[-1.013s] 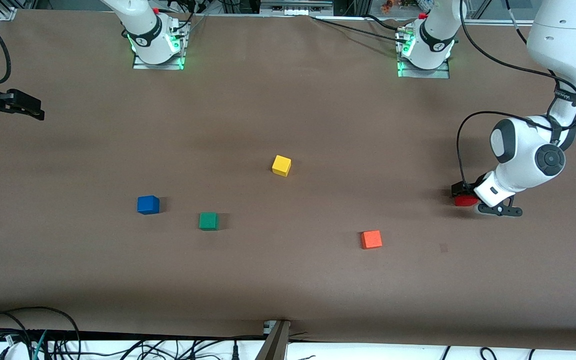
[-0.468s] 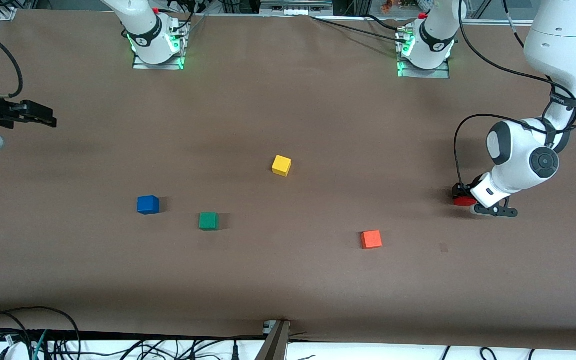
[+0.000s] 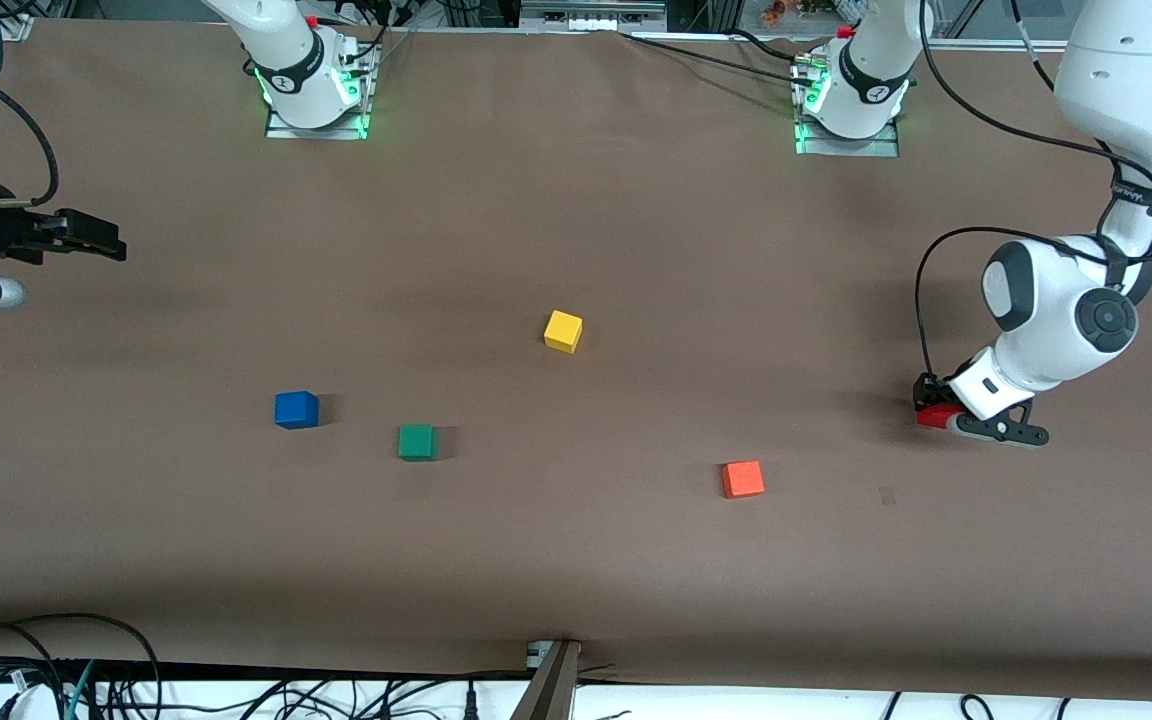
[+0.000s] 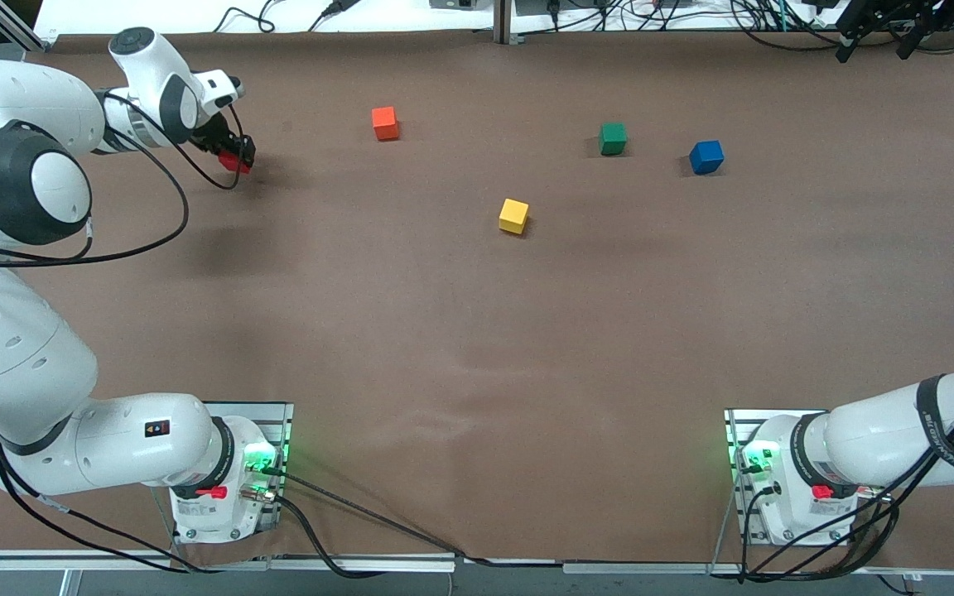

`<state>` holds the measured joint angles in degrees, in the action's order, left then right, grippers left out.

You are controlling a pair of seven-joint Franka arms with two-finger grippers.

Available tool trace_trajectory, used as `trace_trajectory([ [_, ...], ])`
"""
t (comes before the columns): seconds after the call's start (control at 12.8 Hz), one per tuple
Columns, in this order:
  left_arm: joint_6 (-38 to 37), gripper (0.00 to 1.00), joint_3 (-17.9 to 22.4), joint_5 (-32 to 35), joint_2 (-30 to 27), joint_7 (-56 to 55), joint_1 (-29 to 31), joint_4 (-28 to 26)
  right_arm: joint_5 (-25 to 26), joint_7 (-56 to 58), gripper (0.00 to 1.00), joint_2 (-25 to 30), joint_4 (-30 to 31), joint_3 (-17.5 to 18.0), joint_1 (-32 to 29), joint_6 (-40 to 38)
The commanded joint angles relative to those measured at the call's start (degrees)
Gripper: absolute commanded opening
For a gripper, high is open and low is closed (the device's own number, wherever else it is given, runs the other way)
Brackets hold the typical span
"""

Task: Pass red block to right arm, stack on blue
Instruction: 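Lift the red cube with the left gripper while the right gripper reaches center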

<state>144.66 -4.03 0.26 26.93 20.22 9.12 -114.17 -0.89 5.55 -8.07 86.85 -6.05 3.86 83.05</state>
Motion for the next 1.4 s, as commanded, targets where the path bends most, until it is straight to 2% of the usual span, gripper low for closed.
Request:
trace_trajectory([
  [0.0, -0.95, 0.16, -2.81, -0.25, -1.88, 9.11, 0.81, 0.79, -2.00, 1.13, 1.00, -1.33, -1.08, 0.25, -0.18, -1.14],
  [0.16, -0.87, 0.16, -7.72, -4.97, -1.88, 14.12, 3.52, 0.79, -6.73, 1.13, 1.00, -2.64, -1.07, 0.51, 0.09, -1.14],
  [0.39, -0.95, 0.16, -15.19, -18.92, -0.30, 27.19, 8.54, 1.49, -20.08, 0.96, 1.00, -5.63, -0.81, 0.60, 0.18, -1.49],
  [0.62, -3.22, 0.16, -17.06, -35.35, -0.12, 43.09, 8.82, 1.67, -29.39, 0.96, 1.00, -8.97, -0.81, 0.86, 1.14, -1.32],
  [0.78, -6.91, 0.17, -17.50, -48.97, -0.12, 53.65, 8.29, 1.75, -39.83, 2.09, 1.00, -13.09, -0.72, 1.12, 1.84, -1.49],
  [0.86, -9.37, 0.17, -17.59, -53.04, 0.06, 57.61, 8.29, 2.80, -44.76, 2.18, 1.00, -14.85, -0.64, 1.39, 2.37, -1.32],
  [1.09, -15.44, 0.16, -18.29, -57.89, 1.72, 63.35, 7.85, 6.23, -55.76, 2.45, 1.00, -20.03, -0.37, 1.57, 4.22, -0.44],
  [1.25, -15.90, 0.14, -20.92, -62.28, 1.90, 65.90, 7.85, 7.03, -63.93, 5.51, 1.00, -23.29, 0.59, 1.65, 5.79, 2.09],
  [1.32, -16.07, 0.09, -22.67, -64.31, 2.08, 67.22, 7.85, 7.12, -67.19, 7.27, 1.00, -24.35, 2.08, 1.65, 7.11, 5.24],
])
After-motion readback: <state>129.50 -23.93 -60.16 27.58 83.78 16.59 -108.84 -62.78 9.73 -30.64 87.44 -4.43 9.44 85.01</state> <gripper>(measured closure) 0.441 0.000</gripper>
